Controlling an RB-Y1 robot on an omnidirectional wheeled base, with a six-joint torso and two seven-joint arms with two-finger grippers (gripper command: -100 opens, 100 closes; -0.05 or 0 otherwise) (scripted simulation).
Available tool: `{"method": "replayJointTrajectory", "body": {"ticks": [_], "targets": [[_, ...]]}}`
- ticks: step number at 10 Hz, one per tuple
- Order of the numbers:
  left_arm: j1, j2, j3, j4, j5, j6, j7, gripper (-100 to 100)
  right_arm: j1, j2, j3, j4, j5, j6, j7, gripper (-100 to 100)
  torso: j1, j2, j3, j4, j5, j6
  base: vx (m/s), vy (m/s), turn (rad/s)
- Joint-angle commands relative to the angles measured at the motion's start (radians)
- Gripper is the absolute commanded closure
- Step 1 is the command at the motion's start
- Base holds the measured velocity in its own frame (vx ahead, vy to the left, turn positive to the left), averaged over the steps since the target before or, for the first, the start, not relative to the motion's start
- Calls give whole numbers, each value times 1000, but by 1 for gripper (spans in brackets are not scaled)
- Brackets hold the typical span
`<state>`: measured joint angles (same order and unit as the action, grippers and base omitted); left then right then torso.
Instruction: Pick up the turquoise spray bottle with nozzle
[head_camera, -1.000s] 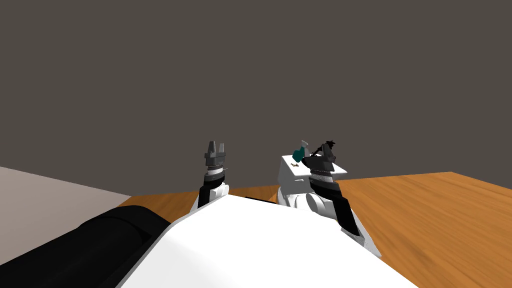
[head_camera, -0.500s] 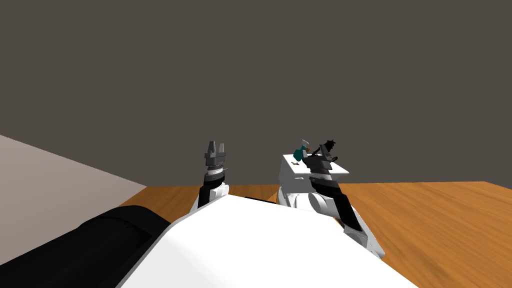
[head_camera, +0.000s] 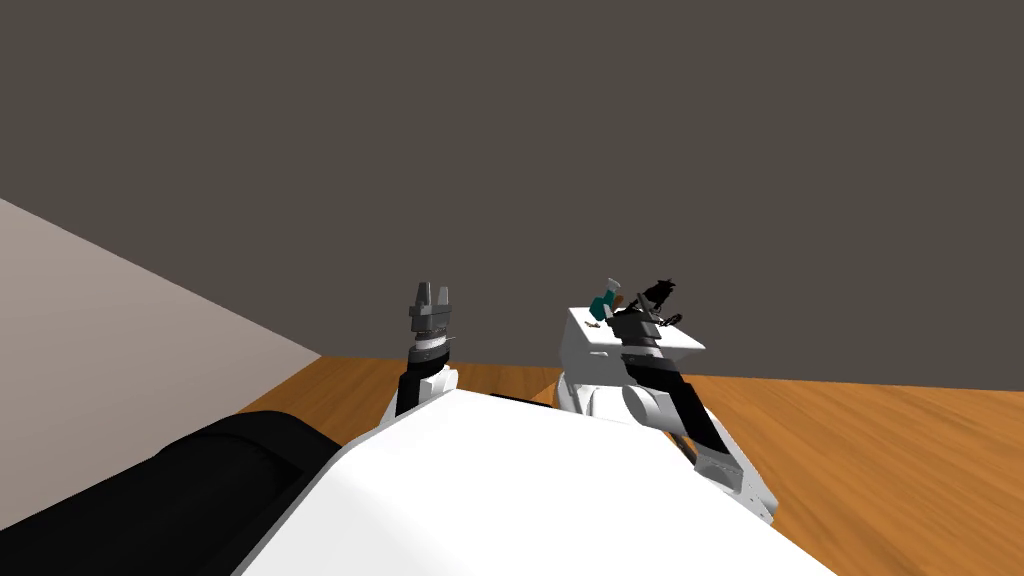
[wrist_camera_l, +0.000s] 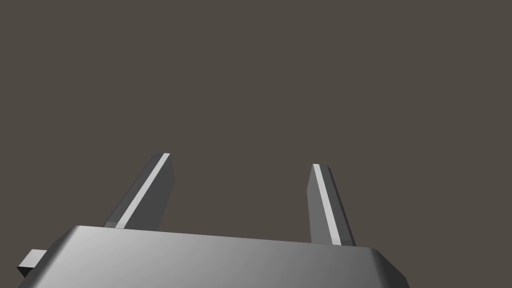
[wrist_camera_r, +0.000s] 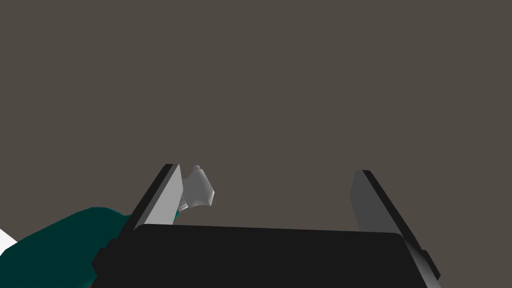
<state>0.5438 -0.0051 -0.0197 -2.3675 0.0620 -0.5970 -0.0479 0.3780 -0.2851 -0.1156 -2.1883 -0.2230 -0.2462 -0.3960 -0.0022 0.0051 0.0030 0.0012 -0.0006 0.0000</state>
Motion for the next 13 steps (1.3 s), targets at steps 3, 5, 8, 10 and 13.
{"method": "replayJointTrajectory", "body": {"ticks": [3, 5, 8, 10, 13], "targets": [[0, 0, 0, 0, 0, 0, 0, 0, -12, -38, -28, 35, -33, 55, -99, -100, 0, -3, -2, 0, 0, 0, -51, -16, 84], [0, 0, 0, 0, 0, 0, 0, 0, -17, -60, -45, 57, -54, 90, -154, -100, 0, -2, -1, 0, 0, 0, -68, -15, 150], [0, 0, 0, 0, 0, 0, 0, 0, -21, -82, -62, 78, -76, 126, -241, -100, 0, 0, 0, 0, 0, 0, -75, -12, 98], [0, 0, 0, 0, 0, 0, 0, 0, -25, -105, -80, 100, -98, 161, -291, -100, 0, -3, -2, -1, 0, 1, -35, -10, 82], [0, 0, 0, 0, 0, 0, 0, 0, -29, -127, -99, 121, -121, 196, -377, -100, -1, -2, -1, 0, 0, 0, -63, -18, 121]]}}
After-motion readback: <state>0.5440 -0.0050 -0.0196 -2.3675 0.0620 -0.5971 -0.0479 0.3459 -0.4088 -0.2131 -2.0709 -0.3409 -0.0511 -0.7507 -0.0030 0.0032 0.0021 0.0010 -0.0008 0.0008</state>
